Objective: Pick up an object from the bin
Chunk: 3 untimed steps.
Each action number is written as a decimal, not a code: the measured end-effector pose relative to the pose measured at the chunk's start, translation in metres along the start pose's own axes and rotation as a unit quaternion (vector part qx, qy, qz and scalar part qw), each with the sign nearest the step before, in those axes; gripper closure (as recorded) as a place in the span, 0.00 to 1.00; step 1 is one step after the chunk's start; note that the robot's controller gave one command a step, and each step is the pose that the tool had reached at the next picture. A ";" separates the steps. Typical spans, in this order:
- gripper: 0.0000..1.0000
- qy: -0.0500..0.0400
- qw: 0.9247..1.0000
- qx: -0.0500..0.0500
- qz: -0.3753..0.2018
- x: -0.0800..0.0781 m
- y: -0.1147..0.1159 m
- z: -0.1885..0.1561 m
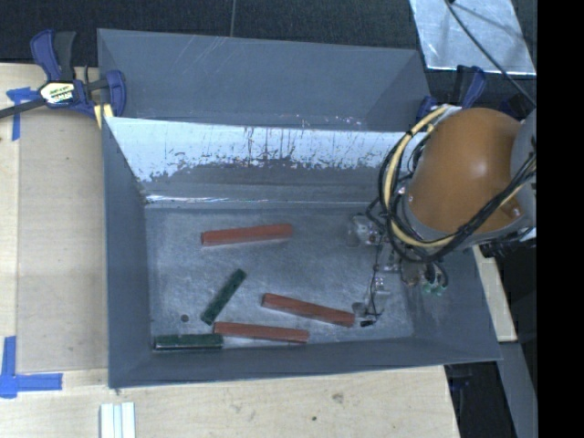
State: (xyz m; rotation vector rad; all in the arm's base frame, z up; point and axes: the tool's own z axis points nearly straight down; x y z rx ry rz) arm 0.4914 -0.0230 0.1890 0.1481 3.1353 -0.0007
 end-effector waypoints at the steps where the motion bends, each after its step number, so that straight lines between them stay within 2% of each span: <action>1: 0.00 -0.003 1.000 0.000 0.003 0.003 -0.026 0.121; 2: 1.00 -0.002 1.000 0.000 0.002 0.004 -0.025 0.118; 3: 1.00 0.000 1.000 0.000 -0.004 -0.004 -0.025 0.049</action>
Offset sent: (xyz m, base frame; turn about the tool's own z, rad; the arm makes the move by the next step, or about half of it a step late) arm -0.0070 -0.0243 -0.1190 0.0025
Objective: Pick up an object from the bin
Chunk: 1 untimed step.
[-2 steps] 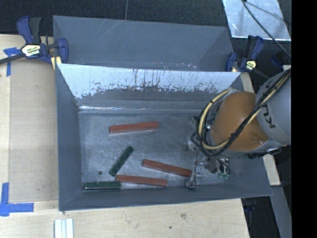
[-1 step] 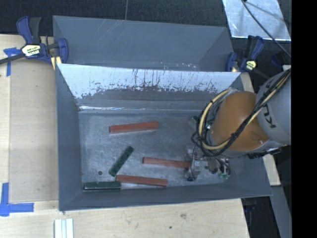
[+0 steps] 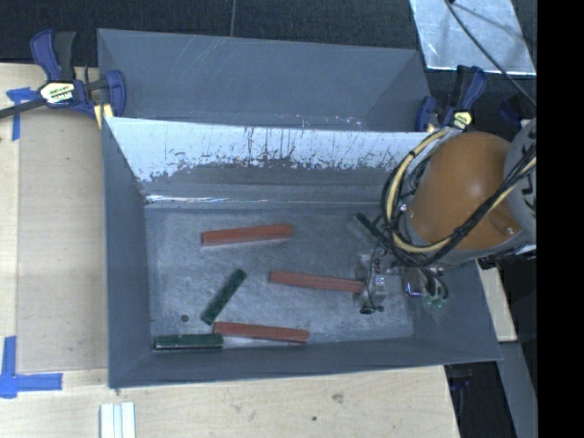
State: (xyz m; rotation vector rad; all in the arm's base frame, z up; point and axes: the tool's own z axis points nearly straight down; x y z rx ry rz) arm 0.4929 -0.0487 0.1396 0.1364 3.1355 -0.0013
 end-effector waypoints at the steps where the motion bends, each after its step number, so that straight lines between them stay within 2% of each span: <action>1: 1.00 -0.005 0.999 0.000 -0.043 0.003 0.018 -0.100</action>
Offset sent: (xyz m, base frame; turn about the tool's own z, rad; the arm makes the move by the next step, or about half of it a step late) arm -0.0046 0.0191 0.0956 -0.0870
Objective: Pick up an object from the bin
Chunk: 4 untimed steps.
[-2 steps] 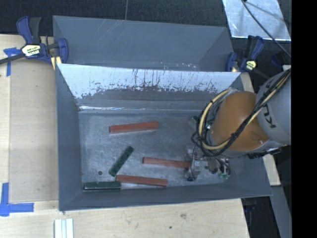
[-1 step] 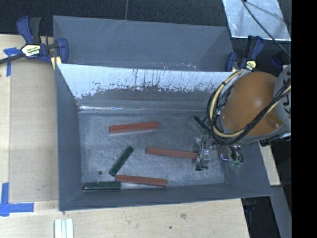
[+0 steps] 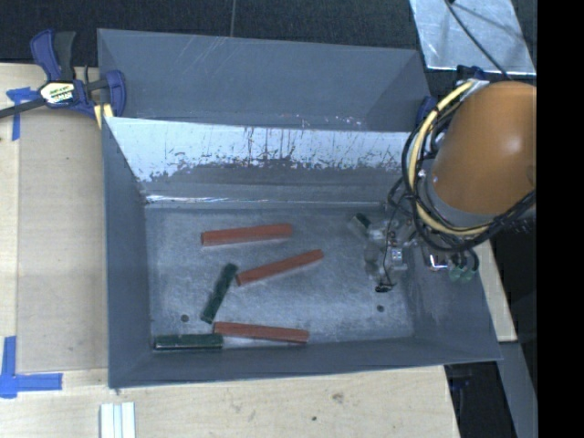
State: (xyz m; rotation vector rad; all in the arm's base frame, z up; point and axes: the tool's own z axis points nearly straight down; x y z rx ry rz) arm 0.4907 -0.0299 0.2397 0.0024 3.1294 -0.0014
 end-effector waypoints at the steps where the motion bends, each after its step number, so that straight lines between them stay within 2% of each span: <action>1: 0.00 0.004 1.000 0.000 0.000 0.002 0.000 0.004; 2: 0.00 0.005 0.997 -0.001 -0.076 0.008 0.004 0.079; 3: 0.00 0.005 1.000 -0.002 -0.010 -0.047 0.058 0.165; 4: 1.00 0.004 1.000 -0.001 -0.009 -0.047 0.055 0.162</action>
Offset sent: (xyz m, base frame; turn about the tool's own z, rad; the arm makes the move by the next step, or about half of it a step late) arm 0.0000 0.0000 0.0000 0.0000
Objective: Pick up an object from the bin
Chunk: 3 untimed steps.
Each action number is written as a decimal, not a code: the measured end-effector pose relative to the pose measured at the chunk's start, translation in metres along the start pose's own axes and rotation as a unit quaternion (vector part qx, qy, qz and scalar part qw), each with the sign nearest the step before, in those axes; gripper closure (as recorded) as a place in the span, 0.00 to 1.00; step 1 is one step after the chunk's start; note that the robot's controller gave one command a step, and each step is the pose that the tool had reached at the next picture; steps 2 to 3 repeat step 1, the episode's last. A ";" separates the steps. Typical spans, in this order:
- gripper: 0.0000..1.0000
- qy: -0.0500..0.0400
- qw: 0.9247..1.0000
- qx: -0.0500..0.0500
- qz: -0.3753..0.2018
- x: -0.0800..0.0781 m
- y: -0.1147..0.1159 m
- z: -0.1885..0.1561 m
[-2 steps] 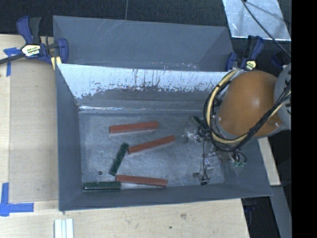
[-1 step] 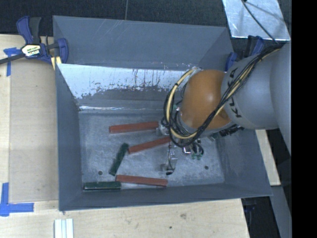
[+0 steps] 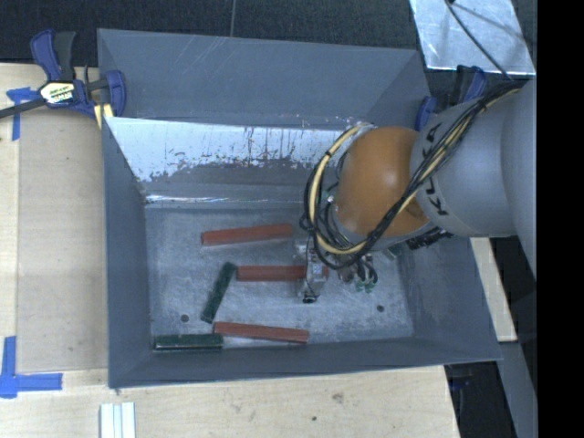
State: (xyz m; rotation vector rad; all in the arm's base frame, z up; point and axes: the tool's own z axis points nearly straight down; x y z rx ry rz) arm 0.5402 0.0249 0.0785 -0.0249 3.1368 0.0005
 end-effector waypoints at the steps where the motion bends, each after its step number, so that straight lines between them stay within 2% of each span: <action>1: 1.00 -0.004 0.999 0.000 -0.050 -0.028 0.014 -0.143; 3: 1.00 -0.004 0.999 0.000 -0.050 -0.028 0.014 -0.143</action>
Offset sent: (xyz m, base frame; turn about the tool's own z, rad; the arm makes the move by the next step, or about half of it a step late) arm 0.0240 0.0150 0.1377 -0.1007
